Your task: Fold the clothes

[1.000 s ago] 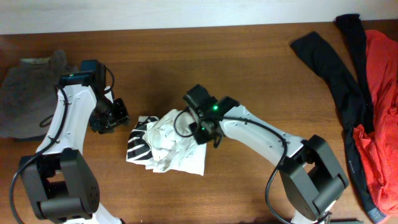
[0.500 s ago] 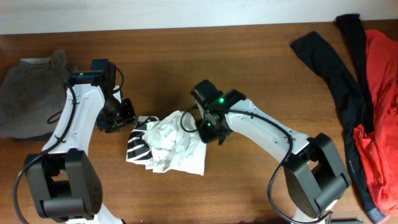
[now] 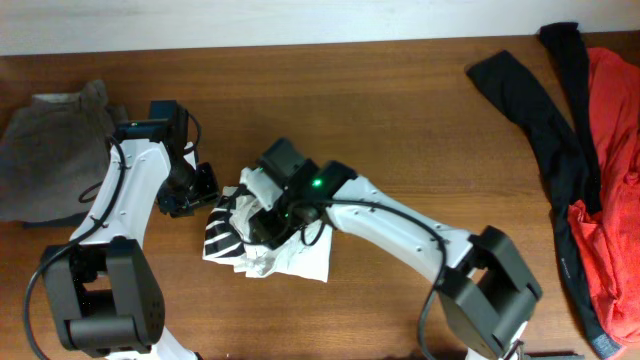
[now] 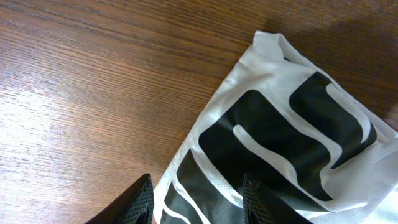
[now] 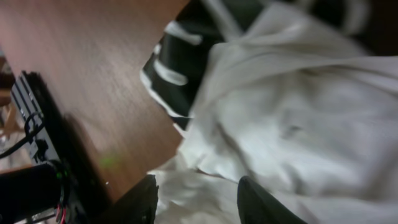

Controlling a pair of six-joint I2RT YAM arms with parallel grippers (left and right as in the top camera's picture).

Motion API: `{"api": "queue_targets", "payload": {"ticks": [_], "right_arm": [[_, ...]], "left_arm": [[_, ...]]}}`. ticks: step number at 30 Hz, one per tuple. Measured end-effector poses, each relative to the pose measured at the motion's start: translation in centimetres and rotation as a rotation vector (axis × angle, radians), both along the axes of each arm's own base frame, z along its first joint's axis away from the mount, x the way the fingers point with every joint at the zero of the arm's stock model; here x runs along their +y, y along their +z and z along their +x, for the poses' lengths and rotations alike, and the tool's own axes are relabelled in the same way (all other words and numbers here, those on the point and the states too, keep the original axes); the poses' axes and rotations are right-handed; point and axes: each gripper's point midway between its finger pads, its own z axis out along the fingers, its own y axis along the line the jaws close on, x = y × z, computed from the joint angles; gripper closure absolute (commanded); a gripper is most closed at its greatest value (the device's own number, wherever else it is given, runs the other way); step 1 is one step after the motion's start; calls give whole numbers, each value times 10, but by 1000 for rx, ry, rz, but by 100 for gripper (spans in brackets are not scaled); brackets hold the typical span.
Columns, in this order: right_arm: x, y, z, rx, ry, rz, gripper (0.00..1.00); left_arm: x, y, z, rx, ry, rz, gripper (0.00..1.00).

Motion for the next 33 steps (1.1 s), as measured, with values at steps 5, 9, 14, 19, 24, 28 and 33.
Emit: {"api": "queue_targets", "payload": {"ticks": [5,9,14,19,24,28,33], "right_arm": [[26,-7,-2,-34,45,58,51],[29,-16,0,-44,43,44,51],[30,-34,13,-86,17,10,57],[28,-44,15,-84,12,-13,96],[1,-53,-1,35,-31,-125,96],[-47,-28,-11,116,-101,-229,96],[-83,9,-8,112,-172,-263,95]], "left_arm": [[1,0,0,1,0,5,54],[1,0,0,1,0,6,54],[1,0,0,1,0,6,53],[1,0,0,1,0,6,53],[1,0,0,1,0,6,53],[1,0,0,1,0,6,53],[1,0,-1,3,0,6,53]]}}
